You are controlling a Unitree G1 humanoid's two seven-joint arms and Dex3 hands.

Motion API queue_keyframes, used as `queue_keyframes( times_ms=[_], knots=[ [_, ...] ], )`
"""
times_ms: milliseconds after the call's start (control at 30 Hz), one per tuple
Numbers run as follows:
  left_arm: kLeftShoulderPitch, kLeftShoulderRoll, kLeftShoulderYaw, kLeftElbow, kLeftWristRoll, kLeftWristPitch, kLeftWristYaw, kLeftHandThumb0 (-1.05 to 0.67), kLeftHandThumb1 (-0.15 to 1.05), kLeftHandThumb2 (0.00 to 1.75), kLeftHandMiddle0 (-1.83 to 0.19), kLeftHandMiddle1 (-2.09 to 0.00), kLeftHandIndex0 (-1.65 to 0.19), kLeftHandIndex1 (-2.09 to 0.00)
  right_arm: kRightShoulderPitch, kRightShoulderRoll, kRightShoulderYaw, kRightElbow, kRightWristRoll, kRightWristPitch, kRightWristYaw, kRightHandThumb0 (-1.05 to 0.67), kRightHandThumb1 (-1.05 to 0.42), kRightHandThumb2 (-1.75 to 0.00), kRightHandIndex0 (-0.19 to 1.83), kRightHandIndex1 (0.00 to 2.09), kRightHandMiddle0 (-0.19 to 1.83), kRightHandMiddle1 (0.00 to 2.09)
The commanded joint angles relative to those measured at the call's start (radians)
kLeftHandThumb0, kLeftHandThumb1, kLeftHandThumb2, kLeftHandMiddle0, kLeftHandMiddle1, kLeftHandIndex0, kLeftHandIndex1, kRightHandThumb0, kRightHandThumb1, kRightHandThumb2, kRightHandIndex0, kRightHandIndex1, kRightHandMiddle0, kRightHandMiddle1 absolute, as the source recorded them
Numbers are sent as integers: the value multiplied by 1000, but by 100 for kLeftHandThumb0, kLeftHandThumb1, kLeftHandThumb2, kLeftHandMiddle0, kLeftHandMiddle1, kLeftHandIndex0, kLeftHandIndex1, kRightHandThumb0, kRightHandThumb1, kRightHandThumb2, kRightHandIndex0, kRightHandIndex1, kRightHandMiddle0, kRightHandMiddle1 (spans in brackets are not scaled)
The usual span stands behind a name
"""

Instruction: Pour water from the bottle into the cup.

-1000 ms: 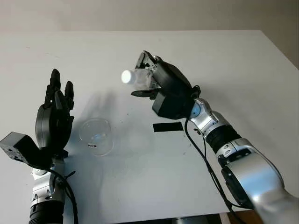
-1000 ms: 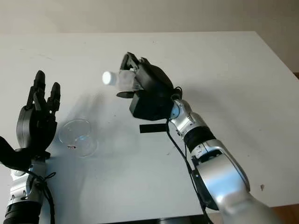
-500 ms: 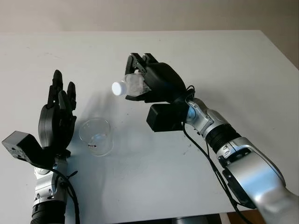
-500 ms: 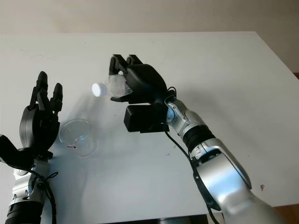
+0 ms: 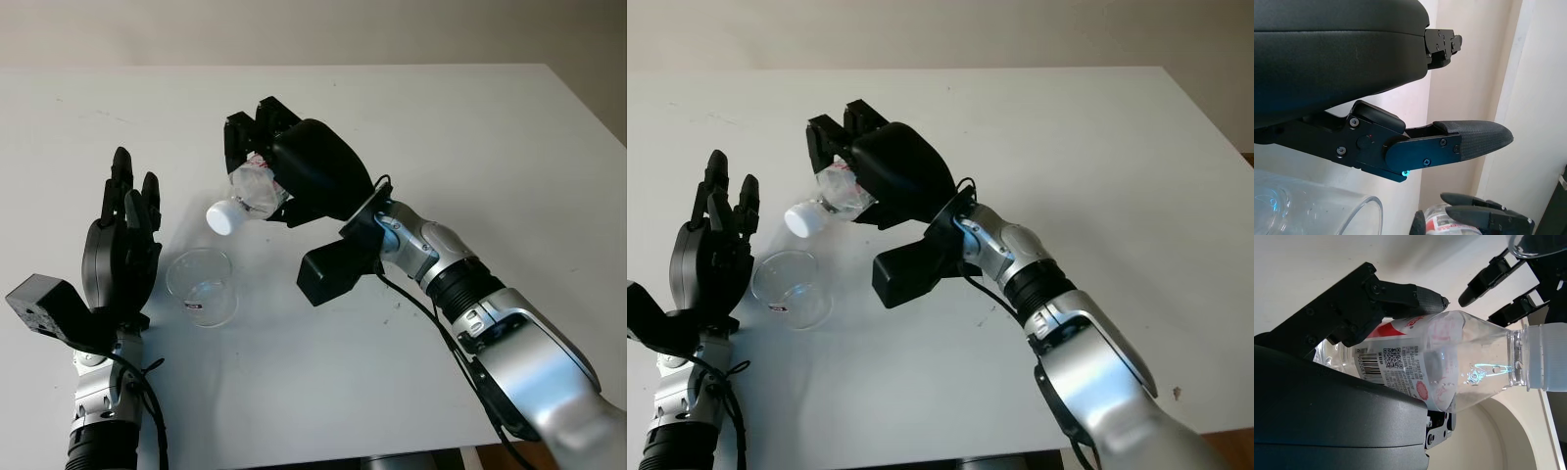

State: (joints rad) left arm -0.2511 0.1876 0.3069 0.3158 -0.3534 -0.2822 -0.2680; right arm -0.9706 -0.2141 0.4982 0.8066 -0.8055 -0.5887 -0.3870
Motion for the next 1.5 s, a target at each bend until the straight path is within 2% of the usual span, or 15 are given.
queue_keyframes(
  times_ms=[0, 100, 167, 200, 267, 400, 467, 567, 633, 700, 767, 833, 933, 1167, 1467],
  knots=[
    [2, -7, -1, -2, 4, -6, 0, -84, 105, 57, 2, 0, 7, 0, -15, 16, 15, -30, -28, 19, -38, -13, -64, -103, 129, 209, 92, 209],
    [4, -8, -4, -5, 10, -6, 6, -87, 105, 55, 2, 0, 7, 0, -27, 36, 35, -27, -67, 38, -101, -15, -61, -99, 131, 209, 87, 209],
    [5, -9, -4, -2, 9, -14, 1, -86, 105, 57, 1, 0, 7, 0, -36, 47, 43, -16, -76, 40, -123, -18, -64, -83, 118, 209, 55, 203],
    [5, -9, -5, -1, 10, -19, -2, -85, 105, 58, 1, 0, 7, 0, -41, 52, 46, -11, -79, 41, -130, -18, -67, -78, 118, 209, 53, 206],
    [5, -10, -6, 3, 11, -26, -5, -85, 105, 59, 1, 0, 6, 0, -46, 59, 51, -6, -80, 45, -136, -18, -70, -73, 123, 209, 63, 209],
    [4, -15, -6, 12, 11, -30, -1, -84, 105, 60, 2, 0, 8, 0, -66, 74, 72, -6, -113, 86, -153, -19, -71, -78, 135, 209, 91, 209],
    [5, -18, -6, 7, 11, -27, 3, -85, 105, 60, 3, 0, 8, 0, -75, 76, 83, -8, -125, 99, -155, -20, -73, -79, 136, 209, 90, 209],
    [8, -19, -8, 3, 16, -28, 8, -85, 105, 60, 2, 0, 7, 0, -82, 74, 98, -16, -141, 112, -158, -26, -80, -56, 133, 209, 77, 209],
    [9, -21, -8, -1, 16, -23, 10, -85, 105, 60, 2, 0, 7, 0, -84, 74, 104, -17, -145, 113, -170, -27, -82, -52, 133, 209, 79, 209],
    [9, -25, -6, -2, 14, -21, 13, -86, 105, 59, 2, 0, 7, 0, -86, 72, 112, -16, -156, 116, -187, -26, -81, -56, 135, 209, 87, 209],
    [10, -27, -5, -1, 12, -20, 15, -87, 105, 58, 2, 0, 7, 0, -90, 64, 124, -20, -178, 126, -206, -26, -74, -72, 136, 209, 92, 209],
    [11, -29, -5, -4, 11, -21, 15, -86, 105, 59, 2, 0, 7, 0, -95, 55, 135, -21, -201, 132, -230, -28, -71, -76, 136, 209, 92, 209],
    [13, -29, -4, -6, 12, -19, 17, -86, 105, 59, 2, 0, 7, 0, -102, 51, 141, -9, -215, 126, -261, -28, -69, -74, 134, 209, 87, 209],
    [9, -22, -3, 3, 9, -26, 3, -86, 105, 59, 2, 0, 8, 0, -131, 40, 163, 35, -239, 112, -339, -27, -72, -72, 138, 209, 102, 209],
    [6, -20, -2, 10, 15, -23, 3, -86, 105, 59, 1, 0, 6, 0, -150, 28, 200, 46, -290, 138, -419, -32, -76, -56, 136, 209, 85, 209]
  ],
)
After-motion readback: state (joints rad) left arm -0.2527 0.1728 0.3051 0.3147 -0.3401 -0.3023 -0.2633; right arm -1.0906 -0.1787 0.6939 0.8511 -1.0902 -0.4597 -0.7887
